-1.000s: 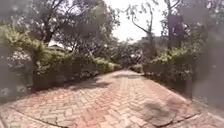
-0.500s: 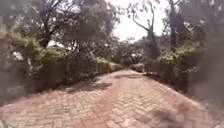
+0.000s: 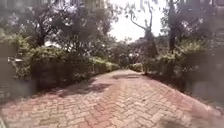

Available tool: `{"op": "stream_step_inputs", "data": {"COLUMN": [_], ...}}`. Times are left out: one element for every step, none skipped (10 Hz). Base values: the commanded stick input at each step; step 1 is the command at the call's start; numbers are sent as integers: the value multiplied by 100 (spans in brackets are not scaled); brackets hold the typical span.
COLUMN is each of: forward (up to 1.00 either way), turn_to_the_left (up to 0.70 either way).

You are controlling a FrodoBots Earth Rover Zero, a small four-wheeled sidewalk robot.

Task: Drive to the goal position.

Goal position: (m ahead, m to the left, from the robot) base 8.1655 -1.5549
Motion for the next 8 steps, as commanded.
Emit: {"op": "stream_step_inputs", "data": {"forward": [70,70,70,70,70,70,70,70], "turn_to_the_left": [-35,0,0,0,0,0,0,0]}}
